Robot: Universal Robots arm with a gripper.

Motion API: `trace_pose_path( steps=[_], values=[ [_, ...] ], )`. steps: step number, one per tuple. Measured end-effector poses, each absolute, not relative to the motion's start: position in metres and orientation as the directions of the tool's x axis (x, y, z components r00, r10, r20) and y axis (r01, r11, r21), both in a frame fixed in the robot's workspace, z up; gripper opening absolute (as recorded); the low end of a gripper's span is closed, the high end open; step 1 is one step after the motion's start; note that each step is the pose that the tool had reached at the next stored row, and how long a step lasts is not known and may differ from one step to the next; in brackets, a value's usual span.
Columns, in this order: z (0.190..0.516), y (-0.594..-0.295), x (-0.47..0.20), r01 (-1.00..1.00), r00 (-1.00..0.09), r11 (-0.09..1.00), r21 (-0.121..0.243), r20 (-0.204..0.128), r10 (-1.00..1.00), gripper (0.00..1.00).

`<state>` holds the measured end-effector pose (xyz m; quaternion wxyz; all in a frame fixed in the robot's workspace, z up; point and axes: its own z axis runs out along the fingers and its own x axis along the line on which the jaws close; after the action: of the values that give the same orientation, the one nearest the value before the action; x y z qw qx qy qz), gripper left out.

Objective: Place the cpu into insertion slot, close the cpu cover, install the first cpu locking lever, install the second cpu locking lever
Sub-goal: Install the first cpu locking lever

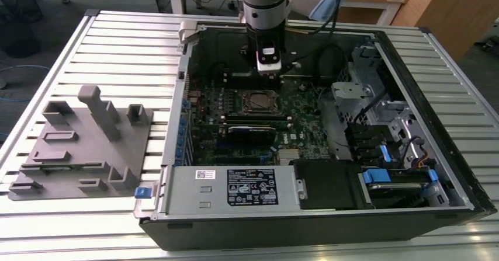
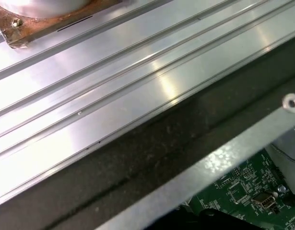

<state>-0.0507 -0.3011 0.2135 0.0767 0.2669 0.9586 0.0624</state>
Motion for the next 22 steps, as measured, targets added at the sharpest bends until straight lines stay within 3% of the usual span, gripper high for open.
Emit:
trace_pose_path(
  steps=[6,9,13,22],
  values=[
    [0.2142,-0.3012,-0.0507,0.502,-0.846,0.85,0.16,-0.114,0.521,0.11],
    [0.2142,-0.3014,-0.0507,0.507,-0.851,0.853,0.121,-0.087,0.518,0.11],
    [0.2139,-0.3014,-0.0507,0.495,-0.862,0.867,0.06,-0.09,0.498,0.11],
    [0.2139,-0.3027,-0.0507,0.465,-0.881,0.885,0.038,-0.075,0.466,0.11]
  ],
)
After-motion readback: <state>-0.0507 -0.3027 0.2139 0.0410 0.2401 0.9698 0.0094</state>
